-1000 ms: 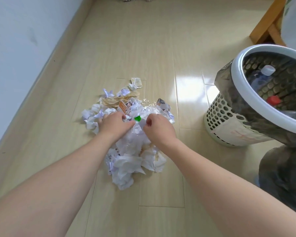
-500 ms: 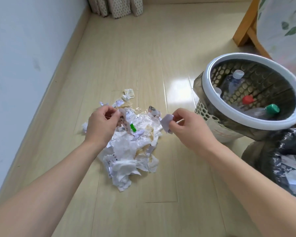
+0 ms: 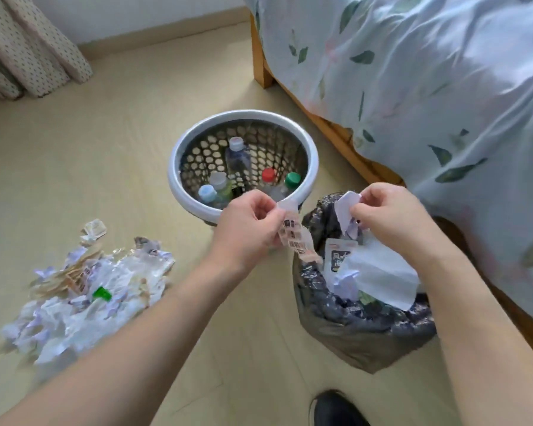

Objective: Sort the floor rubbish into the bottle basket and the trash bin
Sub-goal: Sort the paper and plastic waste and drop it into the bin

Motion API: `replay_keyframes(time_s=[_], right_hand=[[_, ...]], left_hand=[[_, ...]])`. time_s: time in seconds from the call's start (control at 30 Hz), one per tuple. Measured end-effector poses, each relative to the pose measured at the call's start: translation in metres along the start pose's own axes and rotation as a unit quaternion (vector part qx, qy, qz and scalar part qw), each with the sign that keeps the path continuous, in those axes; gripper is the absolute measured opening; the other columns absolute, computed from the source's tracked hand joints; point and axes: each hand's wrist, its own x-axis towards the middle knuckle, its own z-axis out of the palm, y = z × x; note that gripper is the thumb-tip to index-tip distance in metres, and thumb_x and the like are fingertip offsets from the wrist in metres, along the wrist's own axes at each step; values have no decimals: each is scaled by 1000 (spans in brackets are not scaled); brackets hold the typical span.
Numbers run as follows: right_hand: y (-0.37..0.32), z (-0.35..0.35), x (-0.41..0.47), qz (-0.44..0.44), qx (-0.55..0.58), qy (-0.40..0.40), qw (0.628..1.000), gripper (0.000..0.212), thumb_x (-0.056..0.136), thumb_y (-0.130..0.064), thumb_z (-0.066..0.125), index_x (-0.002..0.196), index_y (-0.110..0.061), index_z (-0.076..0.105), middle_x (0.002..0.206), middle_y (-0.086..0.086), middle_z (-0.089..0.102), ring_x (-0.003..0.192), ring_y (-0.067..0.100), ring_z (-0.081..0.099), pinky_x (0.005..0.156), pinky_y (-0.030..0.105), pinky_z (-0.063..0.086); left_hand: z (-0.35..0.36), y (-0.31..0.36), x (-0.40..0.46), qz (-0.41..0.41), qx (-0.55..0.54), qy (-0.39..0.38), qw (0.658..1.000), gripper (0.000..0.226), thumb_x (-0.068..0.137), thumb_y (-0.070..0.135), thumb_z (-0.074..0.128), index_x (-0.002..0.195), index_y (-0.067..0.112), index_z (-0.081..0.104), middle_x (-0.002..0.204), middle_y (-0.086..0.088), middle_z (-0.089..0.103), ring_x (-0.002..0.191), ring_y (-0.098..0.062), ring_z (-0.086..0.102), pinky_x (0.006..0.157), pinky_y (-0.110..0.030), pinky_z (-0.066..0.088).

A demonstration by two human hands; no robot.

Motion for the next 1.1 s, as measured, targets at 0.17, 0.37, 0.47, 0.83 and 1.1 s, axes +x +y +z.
replay_keyframes(time_s=[0.17, 0.37, 0.47, 0.83, 1.1], right_hand=[[53, -1, 14, 57, -153, -23, 986, 13, 85, -27, 53, 76, -17, 53, 81, 2, 63, 78, 25, 59, 64, 29, 41], [97, 26, 18, 132, -184, -106, 968, 13, 87, -24, 58, 87, -11, 58, 73, 4, 57, 72, 25, 54, 60, 28, 42], [92, 22, 19, 127, -192, -126, 965, 14, 87, -15, 59, 96, -7, 67, 77, 5, 58, 75, 25, 58, 66, 30, 48], [-20, 30, -8, -71, -153, -149, 974, 13, 87, -19, 57, 92, -15, 68, 93, 2, 69, 86, 19, 64, 76, 34, 55], [-74, 153, -39, -188, -163, -225, 942, 22, 86, -22, 52, 104, -18, 65, 107, 1, 66, 104, 22, 59, 85, 32, 49]], left_hand=[[94, 8, 12, 39, 170, -81, 981, 9, 85, 27, 59, 78, 22, 60, 73, 3, 66, 71, -20, 64, 68, -39, 56], [149, 1, 14, 5, 359, -153, 921, 14, 86, 6, 47, 74, 11, 45, 72, -6, 50, 71, -31, 51, 53, -32, 35], [145, 2, 12, 36, 356, -124, 925, 11, 86, 7, 47, 77, 11, 43, 73, -7, 53, 70, -33, 51, 50, -34, 33], [32, -28, -8, 146, 263, 3, 954, 13, 92, 17, 56, 103, 17, 63, 95, 3, 66, 85, -16, 60, 77, -39, 50], [-67, -114, -50, 59, 295, 31, 953, 11, 93, 21, 56, 102, 21, 63, 93, 6, 65, 77, -13, 56, 72, -30, 46]])
